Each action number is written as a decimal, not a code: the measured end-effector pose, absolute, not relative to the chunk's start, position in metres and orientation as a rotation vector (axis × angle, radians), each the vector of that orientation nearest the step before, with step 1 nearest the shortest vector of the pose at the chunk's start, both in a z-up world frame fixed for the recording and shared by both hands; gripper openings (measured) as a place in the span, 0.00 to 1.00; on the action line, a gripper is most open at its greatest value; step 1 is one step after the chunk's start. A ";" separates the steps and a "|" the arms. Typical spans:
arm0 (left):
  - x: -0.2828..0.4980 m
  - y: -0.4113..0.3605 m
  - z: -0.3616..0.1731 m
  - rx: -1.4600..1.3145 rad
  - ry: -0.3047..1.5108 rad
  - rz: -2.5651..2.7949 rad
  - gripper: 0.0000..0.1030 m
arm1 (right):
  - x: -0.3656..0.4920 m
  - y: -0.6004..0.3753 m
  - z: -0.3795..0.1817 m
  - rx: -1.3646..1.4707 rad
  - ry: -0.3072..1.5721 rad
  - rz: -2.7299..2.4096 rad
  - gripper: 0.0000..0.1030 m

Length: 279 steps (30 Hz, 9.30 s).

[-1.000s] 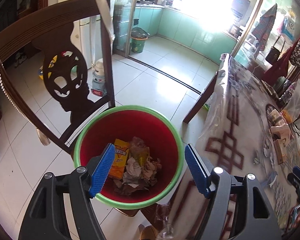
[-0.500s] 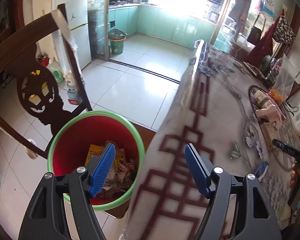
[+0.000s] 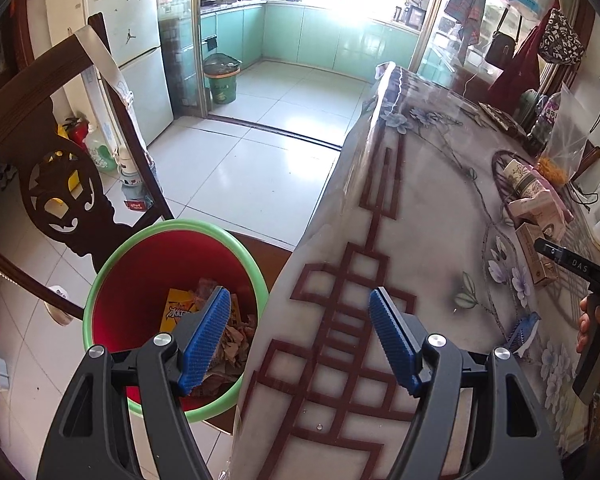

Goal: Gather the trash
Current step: 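Grasp the brown cigarette box with the right tool while the left tool moves back to the table, then grasp the pink printed snack box with the left tool, then carry the snack box and cigarette box over the red bucket with both tools, then open both tools to drop the snack box and cigarette box into the bucket, then move both tools back to the table and grasp the printed paper cup with the left tool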

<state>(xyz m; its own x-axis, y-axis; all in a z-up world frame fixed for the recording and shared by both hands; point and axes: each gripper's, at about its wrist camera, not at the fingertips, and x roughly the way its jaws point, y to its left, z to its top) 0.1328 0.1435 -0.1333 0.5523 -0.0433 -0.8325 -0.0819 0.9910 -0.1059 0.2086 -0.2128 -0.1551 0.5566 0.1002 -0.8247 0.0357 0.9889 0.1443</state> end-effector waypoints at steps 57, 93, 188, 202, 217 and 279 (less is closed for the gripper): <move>0.262 -0.296 -0.157 0.942 0.962 -0.376 0.74 | 0.088 -0.338 -0.171 0.555 1.016 -0.102 0.77; 0.069 0.001 -0.093 0.071 0.975 -0.331 0.32 | 0.101 -0.308 -0.179 0.277 1.176 -0.140 0.78; 0.069 0.286 -0.147 -0.386 0.905 0.205 0.80 | 0.118 0.119 -0.109 -0.236 1.068 0.574 0.51; 0.067 0.295 -0.150 -0.439 0.902 0.229 0.83 | 0.112 0.108 -0.093 -0.193 1.007 0.607 0.76; 0.089 0.249 -0.154 -0.218 0.980 0.227 0.83 | 0.091 -0.161 -0.115 -0.047 1.014 0.140 0.80; 0.174 -0.078 -0.121 0.161 0.881 -0.457 0.19 | 0.114 -0.338 -0.151 0.345 0.942 -0.028 0.86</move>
